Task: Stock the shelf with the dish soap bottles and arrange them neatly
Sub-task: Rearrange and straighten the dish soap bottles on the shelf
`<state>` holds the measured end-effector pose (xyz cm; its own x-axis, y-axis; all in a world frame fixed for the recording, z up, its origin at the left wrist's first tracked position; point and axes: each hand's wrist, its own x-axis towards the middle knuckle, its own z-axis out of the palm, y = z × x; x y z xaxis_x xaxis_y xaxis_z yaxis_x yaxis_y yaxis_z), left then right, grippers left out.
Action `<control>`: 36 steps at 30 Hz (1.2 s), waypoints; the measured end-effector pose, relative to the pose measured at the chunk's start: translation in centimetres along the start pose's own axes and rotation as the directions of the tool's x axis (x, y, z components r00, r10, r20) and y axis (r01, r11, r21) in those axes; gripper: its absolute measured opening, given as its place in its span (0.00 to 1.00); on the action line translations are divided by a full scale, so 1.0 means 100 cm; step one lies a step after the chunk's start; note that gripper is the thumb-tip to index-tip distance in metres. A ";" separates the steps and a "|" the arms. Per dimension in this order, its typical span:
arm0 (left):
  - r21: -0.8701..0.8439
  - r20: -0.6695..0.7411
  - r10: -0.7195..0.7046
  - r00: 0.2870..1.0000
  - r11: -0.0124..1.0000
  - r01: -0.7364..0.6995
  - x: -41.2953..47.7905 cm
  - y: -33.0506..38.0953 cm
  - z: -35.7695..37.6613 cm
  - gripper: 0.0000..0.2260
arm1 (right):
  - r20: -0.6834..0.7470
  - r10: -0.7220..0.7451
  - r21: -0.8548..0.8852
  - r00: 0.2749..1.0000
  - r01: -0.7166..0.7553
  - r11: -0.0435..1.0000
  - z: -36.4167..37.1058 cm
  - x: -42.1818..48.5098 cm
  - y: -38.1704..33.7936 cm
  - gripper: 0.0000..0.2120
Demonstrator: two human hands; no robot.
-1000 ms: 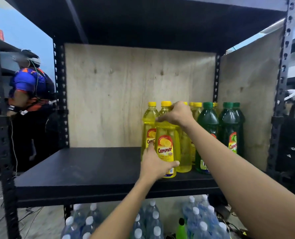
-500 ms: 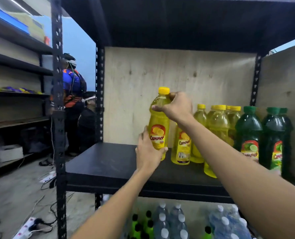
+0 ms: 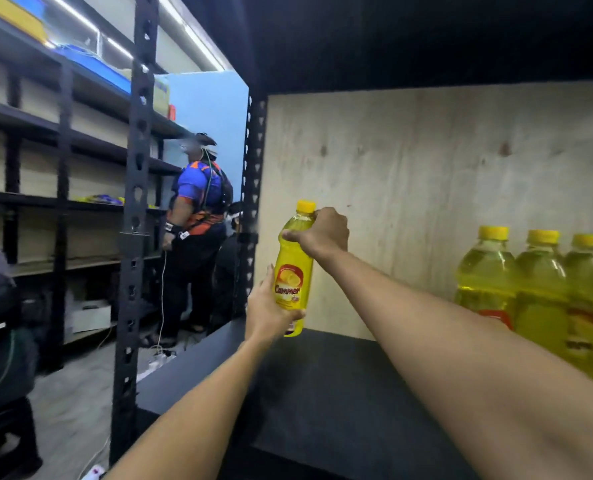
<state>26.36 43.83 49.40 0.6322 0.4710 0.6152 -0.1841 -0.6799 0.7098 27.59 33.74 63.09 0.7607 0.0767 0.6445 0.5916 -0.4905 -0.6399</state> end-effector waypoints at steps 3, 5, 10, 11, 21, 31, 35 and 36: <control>-0.013 0.024 -0.021 0.999 1.000 0.021 0.020 -0.018 0.010 0.54 | 0.011 0.008 -0.020 1.000 -0.008 1.000 0.021 0.017 0.010 0.32; -0.040 0.050 -0.046 0.998 0.998 0.048 0.028 -0.028 0.016 0.55 | 0.026 0.000 -0.044 1.000 0.001 0.999 0.032 0.027 0.013 0.32; -0.079 0.144 -0.093 0.985 0.991 0.105 0.036 -0.041 0.028 0.56 | 0.040 -0.008 -0.084 0.999 0.012 0.996 0.048 0.037 0.029 0.30; -0.076 0.152 -0.101 0.983 0.991 0.114 0.037 -0.042 0.028 0.56 | 0.046 -0.007 -0.081 0.999 0.010 0.997 0.050 0.038 0.031 0.30; 0.180 0.169 -0.307 0.937 0.944 0.277 0.015 -0.008 0.019 0.57 | 0.199 0.044 -0.082 0.979 -0.028 0.996 -0.014 0.017 0.018 0.31; -0.341 0.524 -0.005 0.852 0.915 0.215 -0.107 0.144 0.056 0.36 | -0.253 0.064 -0.316 0.965 -0.145 0.938 -0.232 -0.065 0.043 0.35; -0.259 0.538 -0.043 0.842 0.942 0.214 -0.153 0.174 0.086 0.46 | -0.215 0.223 -0.240 0.951 -0.273 0.932 -0.242 -0.075 0.067 0.40; -0.230 0.519 -0.049 0.854 0.954 0.194 -0.161 0.178 0.091 0.45 | -0.174 0.263 -0.223 0.949 -0.298 0.928 -0.242 -0.075 0.071 0.40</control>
<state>19.75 19.05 49.09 0.9390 0.1436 0.3126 -0.2259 -0.4277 0.8752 19.63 8.74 63.88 0.8309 -0.2078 0.5162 0.2623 -0.6719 -0.6926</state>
